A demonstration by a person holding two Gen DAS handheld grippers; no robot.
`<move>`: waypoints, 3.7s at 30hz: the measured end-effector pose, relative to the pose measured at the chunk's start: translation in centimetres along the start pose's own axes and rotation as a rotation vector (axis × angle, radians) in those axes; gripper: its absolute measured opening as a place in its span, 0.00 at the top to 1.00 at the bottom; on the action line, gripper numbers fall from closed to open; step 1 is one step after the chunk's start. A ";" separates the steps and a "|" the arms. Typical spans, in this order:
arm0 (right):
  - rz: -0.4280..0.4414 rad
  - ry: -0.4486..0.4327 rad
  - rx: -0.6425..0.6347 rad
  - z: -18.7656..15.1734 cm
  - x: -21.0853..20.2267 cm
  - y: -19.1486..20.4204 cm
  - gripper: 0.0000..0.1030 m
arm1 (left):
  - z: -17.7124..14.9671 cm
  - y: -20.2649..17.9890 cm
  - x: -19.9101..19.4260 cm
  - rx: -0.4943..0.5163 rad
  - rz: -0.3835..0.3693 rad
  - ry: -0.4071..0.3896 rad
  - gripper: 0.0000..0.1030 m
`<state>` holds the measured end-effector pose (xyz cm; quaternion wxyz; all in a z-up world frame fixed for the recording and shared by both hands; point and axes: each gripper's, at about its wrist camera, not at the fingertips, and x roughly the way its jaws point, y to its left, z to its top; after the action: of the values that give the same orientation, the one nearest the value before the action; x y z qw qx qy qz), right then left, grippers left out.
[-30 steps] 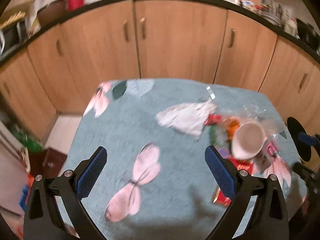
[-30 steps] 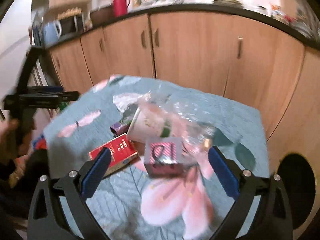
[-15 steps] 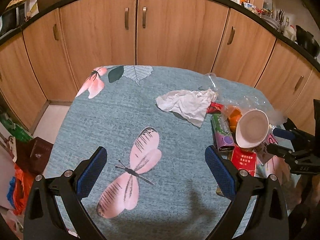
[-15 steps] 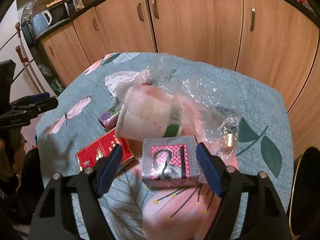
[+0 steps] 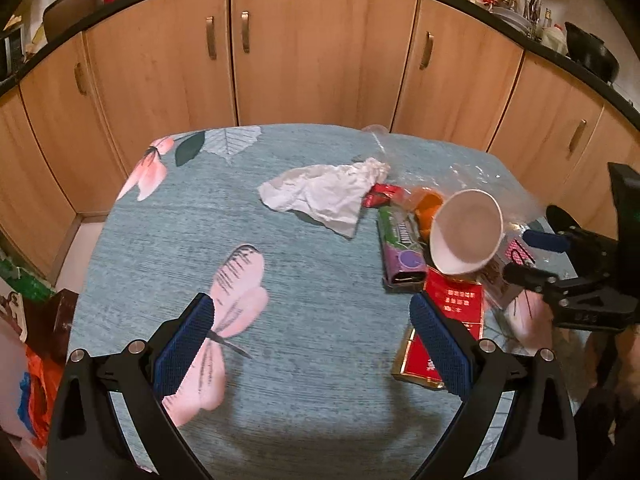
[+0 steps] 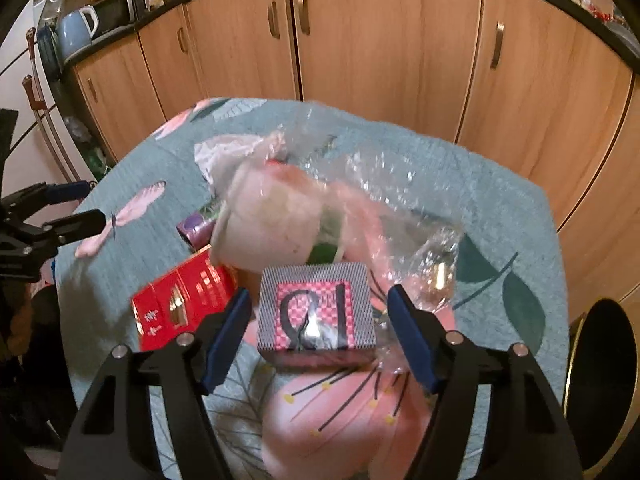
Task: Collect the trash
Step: 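Grasp the pink-black box with the right gripper while the left grasps the red cigarette pack, then carry both packs to the black bin and release them inside, then grasp the clear plastic bag with the right gripper while the left grasps the white paper cup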
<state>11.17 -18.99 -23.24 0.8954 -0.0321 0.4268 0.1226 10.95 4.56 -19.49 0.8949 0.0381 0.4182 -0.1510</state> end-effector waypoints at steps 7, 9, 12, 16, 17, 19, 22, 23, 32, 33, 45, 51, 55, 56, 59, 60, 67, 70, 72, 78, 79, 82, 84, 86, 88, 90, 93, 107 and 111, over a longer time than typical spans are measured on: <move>0.076 -0.039 0.040 -0.5 -1.9 0.1 0.45 | 0.1 -0.4 0.3 -0.005 -0.012 0.010 0.08; 0.162 -0.071 0.096 -1.1 -3.8 -0.4 0.45 | 0.1 -0.7 0.3 0.004 -0.016 0.010 0.08; 0.266 -0.092 0.151 -2.8 -6.0 -1.2 0.45 | 0.1 -1.6 0.5 0.028 -0.033 0.010 0.08; 0.282 -0.091 0.263 -5.8 -7.2 -3.8 0.45 | -0.2 -3.7 1.4 0.079 -0.050 0.039 0.08; 0.283 -0.097 0.287 -6.4 -7.5 -4.5 0.45 | -0.3 -4.4 1.7 0.094 -0.056 0.051 0.08; 0.283 -0.109 0.314 -7.3 -8.0 -5.3 0.45 | -0.6 -6.1 2.4 0.129 -0.068 0.072 0.08; 0.283 -0.117 0.326 -7.8 -8.4 -5.7 0.45 | -1.1 -8.9 3.9 0.196 -0.071 0.102 0.08; 0.283 -0.120 0.324 -7.9 -8.4 -5.7 0.45 | -1.3 -9.7 4.5 0.219 -0.070 0.117 0.08; 0.291 -0.149 0.336 -8.8 -8.5 -6.0 0.45 | -2.4 -10.8 6.8 0.234 -0.077 0.178 0.15; 0.292 -0.153 0.341 -8.9 -8.5 -6.1 0.45 | -2.4 -10.6 6.6 0.220 -0.075 0.172 0.28; 0.279 -0.190 0.366 -9.7 -9.4 -6.9 0.45 | -4.2 -10.4 3.5 0.142 -0.138 0.130 0.41; 0.248 -0.205 0.384 -10.6 -10.3 -7.8 0.45 | -4.4 -14.2 0.6 0.201 -0.257 0.087 0.41; 0.206 -0.225 0.415 -11.5 -11.3 -9.6 0.45 | -3.6 -19.0 0.7 0.303 -0.310 0.069 0.41; 0.192 -0.231 0.423 -11.8 -11.7 -10.2 0.45 | -3.3 -19.8 0.7 0.320 -0.318 0.062 0.41; 0.129 -0.258 0.458 -13.0 -13.3 -12.8 0.45 | -2.1 -22.2 1.1 0.367 -0.335 0.054 0.41; 0.101 -0.270 0.473 -13.3 -14.0 -14.0 0.45 | -1.7 -23.0 1.3 0.378 -0.346 0.052 0.41; -0.134 -0.332 0.539 -13.9 -17.7 -22.9 0.45 | 2.4 -30.5 2.6 0.479 -0.443 0.039 0.41; -0.216 -0.313 0.551 -14.0 -17.0 -26.1 0.45 | 3.8 -33.7 4.2 0.500 -0.473 0.045 0.41; -0.253 -0.291 0.567 -14.5 -15.8 -27.8 0.43 | 4.5 -35.7 5.3 0.512 -0.497 0.060 0.41; -0.334 -0.305 0.672 -17.6 -14.5 -30.3 0.08 | 5.5 -43.8 10.7 0.578 -0.564 0.134 0.41; -0.345 -0.313 0.679 -18.1 -14.8 -30.4 0.08 | 5.6 -44.5 11.4 0.579 -0.565 0.143 0.41; -0.372 -0.345 0.700 -19.4 -16.1 -30.6 0.08 | 5.9 -45.9 13.6 0.547 -0.570 0.178 0.41; -0.387 -0.374 0.715 -20.4 -17.1 -30.3 0.08 | 6.2 -46.4 14.6 0.521 -0.569 0.189 0.40; -0.389 -0.393 0.721 -21.0 -18.0 -29.7 0.08 | 6.4 -46.5 15.2 0.509 -0.574 0.202 0.40; -0.394 -0.410 0.729 -21.4 -18.9 -29.2 0.08 | 6.6 -46.7 15.6 0.506 -0.568 0.206 0.38; -0.393 -0.428 0.742 -21.9 -19.7 -28.7 0.08 | 6.7 -46.8 15.8 0.498 -0.576 0.210 0.24; -0.396 -0.438 0.748 -22.2 -20.8 -27.9 0.08 | 7.1 -47.0 15.8 0.490 -0.565 0.196 0.08; -0.253 -0.401 0.604 -15.5 -19.0 -21.4 0.08 | 8.2 -31.9 4.6 0.376 -0.417 -0.016 0.08; -0.106 -0.334 0.425 -10.4 -14.9 -15.4 0.06 | 6.3 -22.1 0.6 0.302 -0.257 -0.113 0.08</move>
<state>-1.94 -38.46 -19.04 0.9452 0.1547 0.2872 -0.0132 9.34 -17.84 -14.59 0.8745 0.1095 0.3414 -0.3267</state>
